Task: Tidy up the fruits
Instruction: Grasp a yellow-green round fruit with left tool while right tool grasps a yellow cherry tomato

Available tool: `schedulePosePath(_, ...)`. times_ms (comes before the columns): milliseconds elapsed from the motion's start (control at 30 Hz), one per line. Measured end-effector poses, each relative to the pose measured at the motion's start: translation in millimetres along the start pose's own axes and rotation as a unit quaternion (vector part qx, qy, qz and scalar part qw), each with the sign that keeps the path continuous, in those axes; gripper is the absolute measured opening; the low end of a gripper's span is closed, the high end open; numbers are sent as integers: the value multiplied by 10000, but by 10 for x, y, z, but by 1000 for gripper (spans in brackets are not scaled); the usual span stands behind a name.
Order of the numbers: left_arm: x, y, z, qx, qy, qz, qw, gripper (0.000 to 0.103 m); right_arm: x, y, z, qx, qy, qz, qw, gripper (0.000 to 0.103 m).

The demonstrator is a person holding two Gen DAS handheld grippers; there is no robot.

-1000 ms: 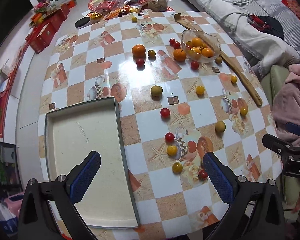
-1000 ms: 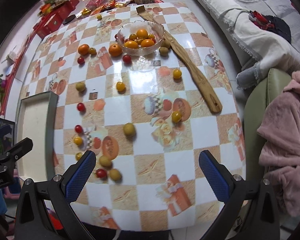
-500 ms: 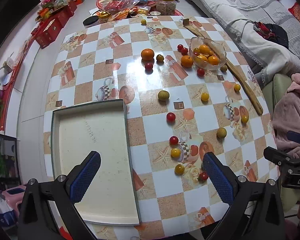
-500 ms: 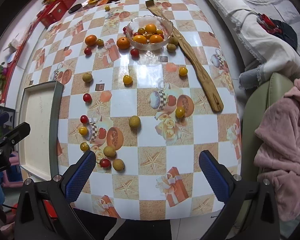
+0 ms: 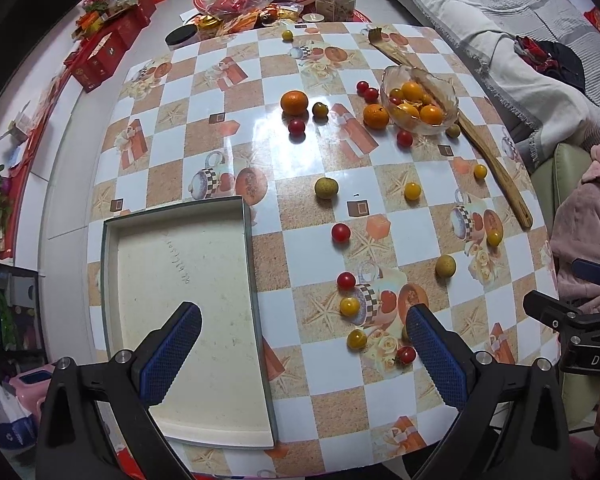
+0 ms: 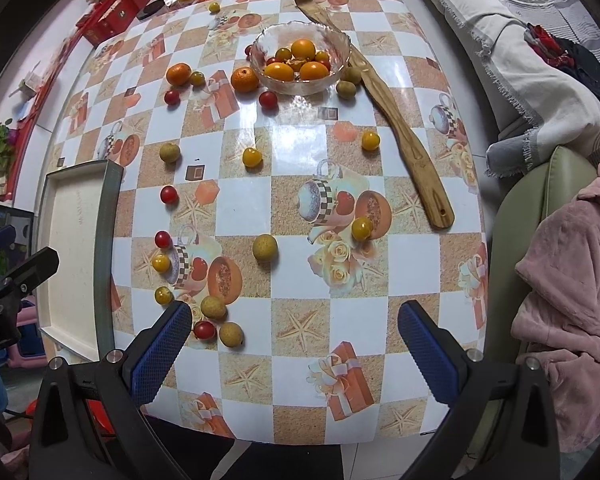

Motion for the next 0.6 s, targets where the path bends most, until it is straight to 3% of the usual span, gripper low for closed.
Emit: schedulePosePath(600,-100,-178,-17,8,-93,217,9997,103,-61,-163,-90,78,-175,170,9997,103)
Point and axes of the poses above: each gripper's, at about its wrist camera, not at the fingertips, and y roughly against the way its jaws point, z to its left, x to its underside, the point moved 5 cm from there along -y, roughly the way its jaws point, and after that the axes turned 15 degrees about -y, right-handed, at the moved point
